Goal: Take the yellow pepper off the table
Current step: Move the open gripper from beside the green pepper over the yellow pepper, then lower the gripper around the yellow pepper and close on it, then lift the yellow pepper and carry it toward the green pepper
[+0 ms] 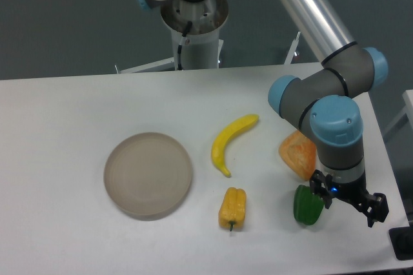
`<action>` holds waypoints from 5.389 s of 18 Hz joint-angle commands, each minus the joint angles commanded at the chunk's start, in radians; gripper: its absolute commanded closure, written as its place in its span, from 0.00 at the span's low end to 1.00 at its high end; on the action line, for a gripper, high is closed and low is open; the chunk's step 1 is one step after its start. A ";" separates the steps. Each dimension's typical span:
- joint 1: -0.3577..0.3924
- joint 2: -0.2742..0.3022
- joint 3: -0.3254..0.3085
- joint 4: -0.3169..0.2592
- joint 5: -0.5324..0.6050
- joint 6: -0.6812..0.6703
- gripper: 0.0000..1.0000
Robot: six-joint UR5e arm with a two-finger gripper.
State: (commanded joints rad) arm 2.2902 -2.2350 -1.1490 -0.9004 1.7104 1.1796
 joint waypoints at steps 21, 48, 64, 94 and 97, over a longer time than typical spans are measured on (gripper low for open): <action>-0.114 0.227 -0.222 -0.170 -0.217 -0.412 0.00; -0.164 0.124 -0.380 0.052 -0.235 -0.578 0.00; -0.167 0.110 -0.371 0.055 -0.204 -0.572 0.49; -0.002 0.273 -0.318 0.003 -0.172 -0.144 0.52; -0.003 0.272 -0.318 0.005 -0.170 -0.143 0.52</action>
State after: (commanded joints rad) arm 2.2872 -1.9635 -1.4665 -0.8959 1.5401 1.0370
